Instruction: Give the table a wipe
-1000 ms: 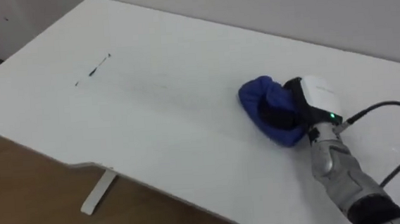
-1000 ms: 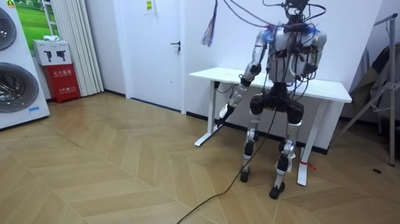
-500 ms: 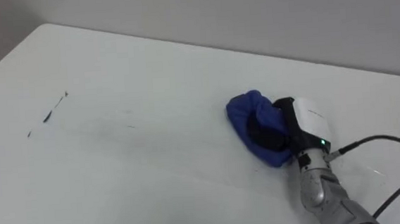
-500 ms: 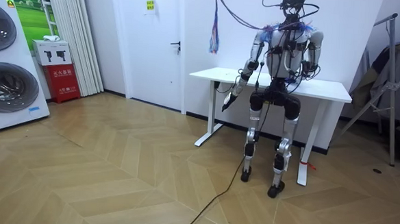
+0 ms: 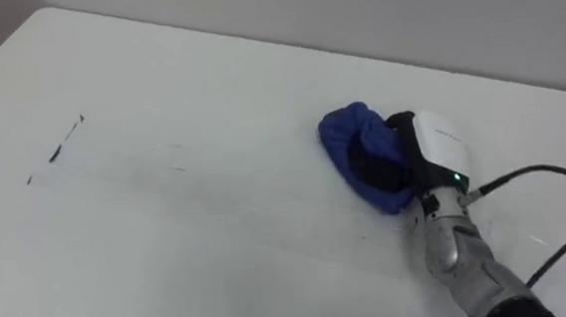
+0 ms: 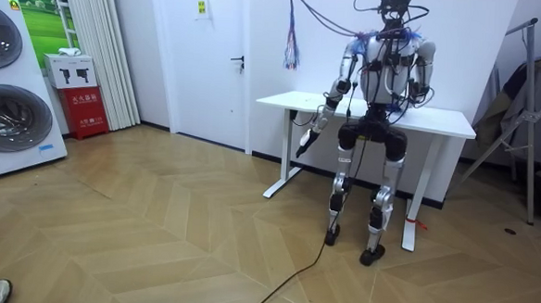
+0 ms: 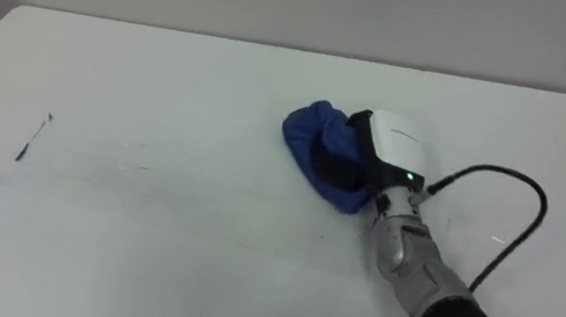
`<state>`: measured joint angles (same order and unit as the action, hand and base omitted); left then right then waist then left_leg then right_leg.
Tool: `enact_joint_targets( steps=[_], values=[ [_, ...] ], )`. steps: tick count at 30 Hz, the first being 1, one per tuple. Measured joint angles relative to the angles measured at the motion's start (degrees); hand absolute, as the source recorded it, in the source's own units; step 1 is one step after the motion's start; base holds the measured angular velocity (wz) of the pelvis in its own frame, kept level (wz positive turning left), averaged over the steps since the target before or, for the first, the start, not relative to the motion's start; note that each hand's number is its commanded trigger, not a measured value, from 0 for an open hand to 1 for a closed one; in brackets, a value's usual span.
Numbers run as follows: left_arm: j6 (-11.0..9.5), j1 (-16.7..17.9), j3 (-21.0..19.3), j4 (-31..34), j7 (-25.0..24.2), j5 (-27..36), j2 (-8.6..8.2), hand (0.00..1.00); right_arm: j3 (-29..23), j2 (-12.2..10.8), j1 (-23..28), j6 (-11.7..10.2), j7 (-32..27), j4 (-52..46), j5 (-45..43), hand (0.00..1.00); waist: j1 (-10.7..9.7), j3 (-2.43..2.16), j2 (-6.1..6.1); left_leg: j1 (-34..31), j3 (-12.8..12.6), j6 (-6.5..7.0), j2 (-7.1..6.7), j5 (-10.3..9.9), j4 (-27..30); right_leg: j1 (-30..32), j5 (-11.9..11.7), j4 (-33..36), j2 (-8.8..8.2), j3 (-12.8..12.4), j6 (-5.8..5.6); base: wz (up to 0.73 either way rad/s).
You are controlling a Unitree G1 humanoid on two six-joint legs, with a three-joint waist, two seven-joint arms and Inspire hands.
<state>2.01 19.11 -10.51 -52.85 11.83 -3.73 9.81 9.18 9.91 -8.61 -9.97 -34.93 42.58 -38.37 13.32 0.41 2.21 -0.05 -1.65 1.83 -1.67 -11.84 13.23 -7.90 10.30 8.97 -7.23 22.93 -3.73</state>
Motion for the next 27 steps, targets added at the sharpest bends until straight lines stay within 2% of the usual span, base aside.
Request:
enact_joint_targets(
  steps=[2, 4, 5, 6, 8, 9, 13, 14, 15, 16, 18, 19, 20, 21, 23, 24, 26, 27],
  values=[
    [0.0, 0.69, -1.48, -0.09, 0.51, -0.31, 0.06, 0.0, -3.01, 0.13, 3.07, -1.32, -2.16, 0.1, -0.01, 1.0, -1.35, -0.06, -0.08, 1.02, -0.1, 0.1, -0.14, 0.06, -0.22, -1.3, 0.09, -0.38, -0.27, -0.3, -0.16, 0.21],
    [0.03, 1.24, -2.98, -0.29, 0.68, -0.32, 0.19, 0.0, -4.38, 0.96, 5.16, -2.04, -4.06, 1.13, 1.02, 1.0, -2.3, -0.33, -0.01, 1.94, -0.27, 0.1, -0.26, 0.06, -0.51, -2.1, 0.02, -0.44, -0.35, -0.6, -0.28, -0.03],
    [0.02, 1.57, -3.05, -0.16, 1.02, -0.61, 0.55, 0.0, -5.46, 2.11, 6.82, -2.65, -4.33, 1.32, 1.59, 1.0, -2.96, -0.81, 0.1, 1.92, -0.26, 0.12, -0.32, 0.06, -0.49, -2.22, -0.06, -0.34, -0.38, -0.53, -0.42, 0.11],
    [-0.1, 1.4, -3.23, 0.74, 1.12, -0.95, 0.58, 0.0, -7.33, 2.41, 7.9, -2.89, -4.64, 1.74, 2.09, 1.0, -3.74, -0.96, 0.14, 1.9, -0.21, 0.39, -0.48, 0.22, -0.46, -2.33, -0.13, -0.31, -0.47, -0.41, -0.52, 0.12],
    [-0.31, 1.29, -3.15, 2.06, 1.12, -0.93, 0.44, 0.0, -9.6, 2.57, 8.92, -2.89, -5.74, 2.17, 2.27, 1.0, -4.96, -0.96, 0.05, 1.67, -0.06, 0.76, -0.82, 0.43, -0.52, -2.32, -0.11, -0.3, -0.68, 0.16, -0.56, 0.05],
    [-0.63, 1.05, -2.96, 2.7, 1.13, -0.92, 0.42, 0.0, -10.17, 2.72, 9.42, -2.81, -5.81, 2.25, 2.56, 1.0, -5.06, -1.1, -0.17, 1.75, -0.09, 0.9, -0.77, 0.48, -0.65, -2.33, -0.23, -0.32, -0.74, 0.13, -0.79, -0.04],
    [-0.99, -0.22, -1.94, 4.24, 1.16, -0.33, -0.14, 0.0, -9.57, 2.42, 8.04, -0.79, -5.08, 2.65, 2.55, 1.0, -4.79, -1.25, -0.68, 1.66, 0.0, 1.02, -0.78, 0.5, -0.52, -2.61, -0.34, -0.2, -0.83, 0.86, -0.98, -0.09],
    [-0.94, -1.09, -0.97, 4.16, 1.18, -0.23, -0.46, 0.0, -8.6, 2.15, 6.79, 1.27, -4.09, 1.9, 2.59, 1.0, -4.52, -1.28, -0.79, 1.55, -0.51, 1.01, -0.63, 0.55, -0.52, -2.15, -0.34, -0.06, -0.85, 0.65, -0.98, -0.39],
    [-0.95, -1.61, 0.4, 3.62, 1.26, 0.46, -0.77, 0.0, -7.33, 1.79, 5.47, 4.33, -2.54, 0.28, 2.5, 1.0, -2.97, -1.18, -0.98, 1.41, -2.06, 0.9, -0.11, 0.61, -0.6, -1.22, -0.42, 0.09, -0.65, -0.11, -0.85, -0.55],
    [-0.92, -2.06, 1.03, 3.12, 1.26, 0.78, -0.9, 0.0, -6.2, 1.49, 4.61, 5.96, -1.78, -0.43, 2.47, 1.0, -2.15, -1.19, -1.01, 1.26, -3.03, 0.81, 0.1, 0.64, -0.61, -0.92, -0.54, 0.17, -0.53, -0.22, -0.64, -0.7],
    [-0.19, -3.66, 2.9, 1.2, 1.06, 0.67, -1.62, 0.0, -0.68, 1.21, 0.87, 11.05, 2.57, -3.8, 1.69, 1.0, 0.41, -1.04, -1.0, 0.26, -3.41, 0.53, 0.64, 0.91, -0.63, 1.48, -1.23, 1.02, 0.2, -0.64, 0.42, -0.6],
    [0.25, -4.07, 3.29, 1.03, 0.99, 0.65, -1.68, 0.0, 1.29, 1.13, -0.23, 12.05, 3.79, -4.71, 1.25, 1.0, 1.14, -0.94, -0.91, 0.07, -3.45, 0.46, 0.89, 0.96, -0.63, 1.95, -1.43, 0.99, 0.51, -0.75, 0.73, -0.44],
    [0.78, -4.56, 4.19, 0.82, 0.97, 0.66, -1.62, 0.0, 5.45, 0.62, -2.8, 13.44, 6.41, -6.32, -0.33, 1.0, 1.87, -0.71, -0.51, -0.37, -3.44, 0.17, 1.13, 1.13, -0.66, 2.54, -1.62, 0.95, 0.9, -0.79, 1.03, -0.2],
    [0.93, -4.62, 4.82, 0.24, 0.96, 0.66, -1.54, 0.0, 7.15, 0.37, -4.26, 13.78, 7.44, -6.71, -0.87, 1.0, 2.21, -0.56, -0.31, -0.52, -3.39, 0.02, 1.26, 1.25, -0.74, 2.76, -1.64, 0.92, 1.05, -0.8, 1.07, -0.1],
    [1.88, -6.18, 6.58, -1.08, 0.73, 0.37, -1.4, 0.0, 12.63, -1.92, -10.36, 14.16, 10.99, -6.21, -3.03, 1.0, 4.63, 0.56, 0.19, -0.63, -3.03, -0.53, 1.85, 1.61, -1.08, 3.25, -1.71, 0.68, 1.67, -0.44, 1.21, 0.13],
    [2.25, -6.29, 7.05, -1.12, 0.25, 0.31, -1.39, 0.0, 14.23, -2.93, -12.81, 13.73, 12.29, -5.06, -3.76, 1.0, 5.21, 0.84, 0.64, -1.07, -2.15, -0.75, 1.91, 1.75, -1.09, 3.54, -1.71, 0.54, 1.85, 0.38, 1.22, 0.31],
    [2.95, -5.99, 7.3, -0.87, -0.35, 0.37, -1.43, 0.0, 14.65, -3.48, -13.51, 12.51, 13.32, -4.92, -4.35, 1.0, 6.7, 0.84, 0.84, -1.61, -1.17, -0.82, 1.85, 2.05, -0.94, 3.74, -1.74, 0.61, 1.92, 0.94, 1.26, 0.41],
    [3.08, -4.65, 7.16, -0.47, -0.59, 0.34, -1.36, 0.0, 14.53, -3.4, -12.61, 12.09, 13.29, -4.92, -4.92, 1.0, 7.23, 0.76, 0.95, -1.6, -0.64, -0.8, 1.75, 2.05, -1.08, 3.5, -1.74, 0.59, 1.88, 0.77, 1.26, 0.39]
  ],
)
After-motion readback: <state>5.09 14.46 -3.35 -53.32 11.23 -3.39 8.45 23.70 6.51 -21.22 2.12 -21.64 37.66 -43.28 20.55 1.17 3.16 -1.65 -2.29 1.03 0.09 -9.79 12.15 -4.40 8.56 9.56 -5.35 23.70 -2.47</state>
